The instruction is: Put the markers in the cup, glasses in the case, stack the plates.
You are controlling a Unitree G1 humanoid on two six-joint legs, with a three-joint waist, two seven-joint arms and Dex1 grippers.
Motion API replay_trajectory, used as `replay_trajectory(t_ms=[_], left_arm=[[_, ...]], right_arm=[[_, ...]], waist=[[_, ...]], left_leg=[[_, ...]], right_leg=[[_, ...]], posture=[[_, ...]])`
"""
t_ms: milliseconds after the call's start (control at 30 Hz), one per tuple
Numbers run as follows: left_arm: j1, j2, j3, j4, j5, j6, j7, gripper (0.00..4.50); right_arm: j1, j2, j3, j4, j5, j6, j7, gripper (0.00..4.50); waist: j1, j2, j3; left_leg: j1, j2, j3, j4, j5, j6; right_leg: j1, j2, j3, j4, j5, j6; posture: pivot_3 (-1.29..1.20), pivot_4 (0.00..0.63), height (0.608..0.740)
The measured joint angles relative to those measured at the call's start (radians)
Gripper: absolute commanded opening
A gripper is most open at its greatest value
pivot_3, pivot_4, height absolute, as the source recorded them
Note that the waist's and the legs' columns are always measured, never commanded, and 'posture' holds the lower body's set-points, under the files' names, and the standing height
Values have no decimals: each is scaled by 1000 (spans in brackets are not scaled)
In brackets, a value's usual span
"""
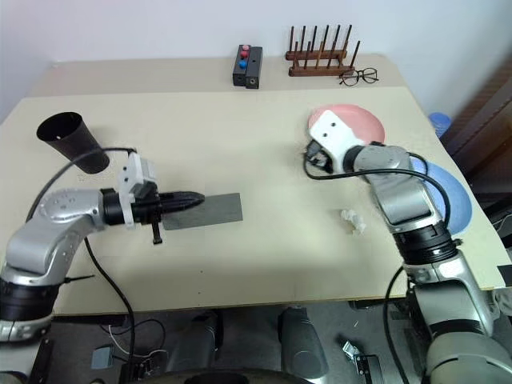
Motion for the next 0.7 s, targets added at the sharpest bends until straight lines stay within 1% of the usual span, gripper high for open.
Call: replay_trajectory(t_ms=[67,167,333,433,500,600,633,700], left_arm=[[6,-12,3,-16,-16,16,28,33],[26,-27,11,-51,-34,22,68,33],[43,-44,11,-88,-63,25,114,33],[51,-43,12,-95,-72,25,131,33],[54,-43,12,-97,-76,25,137,0],[58,-48,12,-97,-85,22,150,0],[58,-53,12,-97,-92,21,153,0],[58,-59,12,-96,-95,20,155,0]], right_arm=[[-27,8,29,119,-51,-100,-17,2491],[-86,36,67,330,-122,-245,-46,2491],[-154,76,81,576,-183,-386,-71,2491],[-184,92,80,663,-202,-428,-92,2491],[-198,95,79,709,-209,-454,-106,1912],[-202,96,79,757,-224,-476,-126,751],[-202,97,79,770,-228,-482,-129,149],[-201,98,77,777,-233,-489,-140,61]], waist=[[0,0,0],[0,0,0],[1,0,0],[1,0,0],[0,0,0],[2,0,0],[2,0,0],[1,0,0]], left_leg=[[0,0,0,1,0,0],[0,0,0,1,0,0],[0,0,0,0,0,0],[0,0,0,0,0,0],[0,0,0,0,0,0],[0,0,0,0,0,0],[0,0,0,0,0,0],[0,0,0,0,0,0]], right_leg=[[0,0,0,0,-1,-2],[1,0,1,-1,1,1],[1,0,0,0,1,1],[1,0,1,0,1,1],[1,0,1,0,1,1],[1,0,1,0,1,1],[1,0,1,0,1,1],[1,0,1,0,1,1]], posture=[[0,150,740],[0,150,740],[0,150,740],[0,150,740],[0,150,740],[0,150,740],[0,150,740],[0,150,740]])
